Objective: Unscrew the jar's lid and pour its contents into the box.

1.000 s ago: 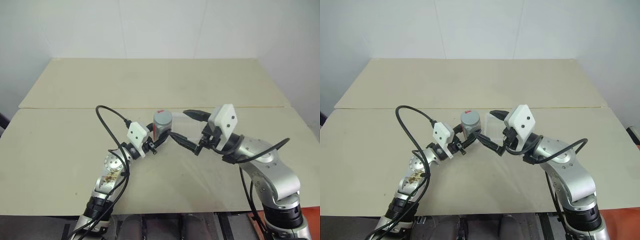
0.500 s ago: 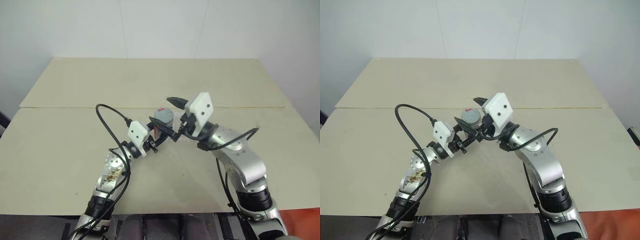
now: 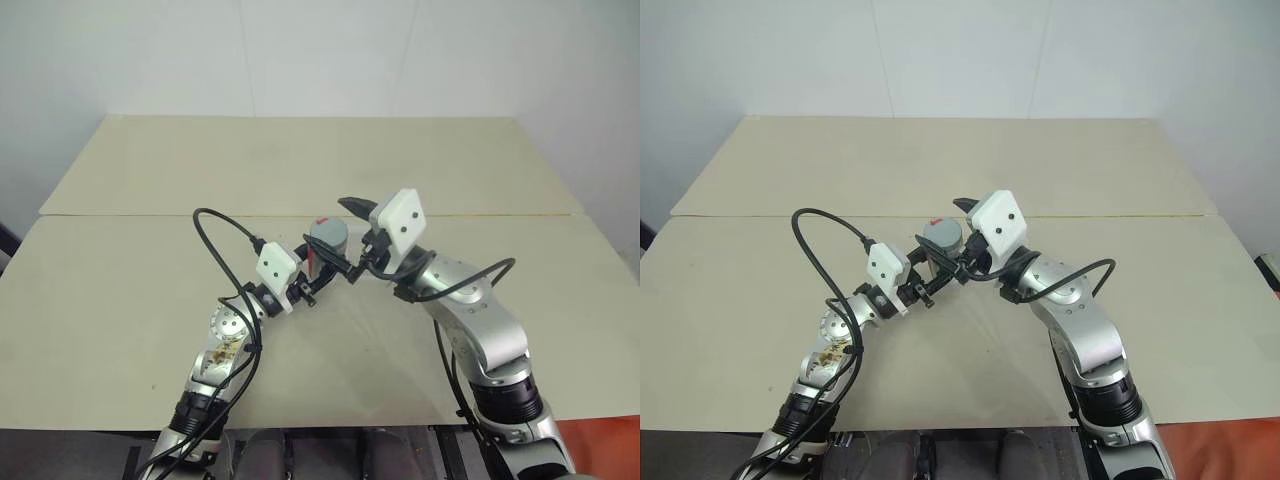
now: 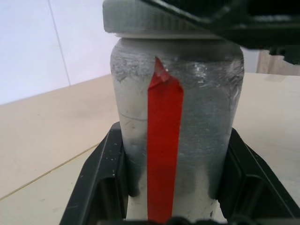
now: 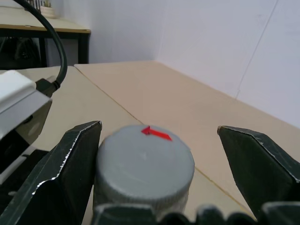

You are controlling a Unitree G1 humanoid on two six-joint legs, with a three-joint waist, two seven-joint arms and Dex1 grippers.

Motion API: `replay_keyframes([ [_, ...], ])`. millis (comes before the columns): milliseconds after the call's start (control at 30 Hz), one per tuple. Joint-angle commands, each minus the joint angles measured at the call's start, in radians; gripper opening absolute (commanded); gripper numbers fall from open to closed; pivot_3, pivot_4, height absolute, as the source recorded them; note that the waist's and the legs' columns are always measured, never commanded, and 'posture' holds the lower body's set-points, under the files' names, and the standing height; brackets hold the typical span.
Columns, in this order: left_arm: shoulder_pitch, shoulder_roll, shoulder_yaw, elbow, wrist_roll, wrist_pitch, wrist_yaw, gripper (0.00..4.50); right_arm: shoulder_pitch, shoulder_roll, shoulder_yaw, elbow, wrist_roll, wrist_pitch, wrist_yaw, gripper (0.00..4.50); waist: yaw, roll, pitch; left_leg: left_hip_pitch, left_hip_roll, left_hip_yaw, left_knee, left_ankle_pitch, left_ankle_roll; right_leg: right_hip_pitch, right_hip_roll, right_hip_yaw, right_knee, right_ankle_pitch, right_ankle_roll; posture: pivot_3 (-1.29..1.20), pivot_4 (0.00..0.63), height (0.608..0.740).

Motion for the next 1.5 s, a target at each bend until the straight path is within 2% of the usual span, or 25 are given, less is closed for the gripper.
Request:
replay_keyframes([
  [33,-0.004,-0.004,0.005,-0.023,-0.006,-0.030,0.002,2.01,0.009,-0.019,-0.050,-0.063,0.012,0.001,-0.006,4.49,0.000,0.000,0.000,0.000,0.000,0.000,0.000,0.000,0.000,0.000,0.000,0.000,0.000,0.000,0.000,0.00,0.150,0.740],
  [333,-0.007,-0.001,0.005,-0.014,-0.006,-0.033,-0.006,2.01,0.065,-0.110,-0.101,-0.113,0.071,0.000,0.059,4.49,0.001,0.000,0.000,0.000,0.000,0.000,0.000,0.000,0.000,0.000,0.000,0.000,-0.001,0.000,0.000,0.00,0.150,0.740],
  [800,-0.004,0.006,0.010,-0.018,-0.007,-0.028,-0.005,2.01,0.109,-0.171,-0.139,-0.156,0.171,0.007,0.137,4.49,0.002,0.000,0.000,0.000,0.000,0.000,0.000,0.000,0.001,0.000,0.000,0.000,-0.001,0.000,0.000,0.00,0.150,0.740],
  [933,-0.004,0.004,0.007,-0.019,-0.005,-0.029,-0.006,2.01,0.085,-0.144,-0.114,-0.174,0.208,0.048,0.110,4.49,0.001,0.000,0.000,0.001,0.000,0.000,0.000,0.000,0.001,0.000,0.000,0.000,-0.001,0.000,0.000,0.00,0.150,0.740],
  [1200,-0.002,0.000,0.000,-0.022,-0.005,-0.030,-0.010,2.01,-0.002,-0.067,-0.058,-0.090,0.145,0.077,0.025,4.49,0.003,0.000,0.000,0.001,0.000,0.000,0.000,0.000,0.001,0.000,0.000,0.000,0.000,0.000,0.000,0.00,0.150,0.740],
  [1500,-0.007,-0.006,-0.001,-0.015,-0.003,-0.039,-0.005,2.01,-0.021,-0.076,-0.039,-0.065,0.141,0.084,0.052,4.49,0.001,0.000,0.000,0.000,0.000,0.000,0.001,0.000,0.001,0.000,0.000,0.000,0.000,0.000,0.000,0.00,0.150,0.740],
])
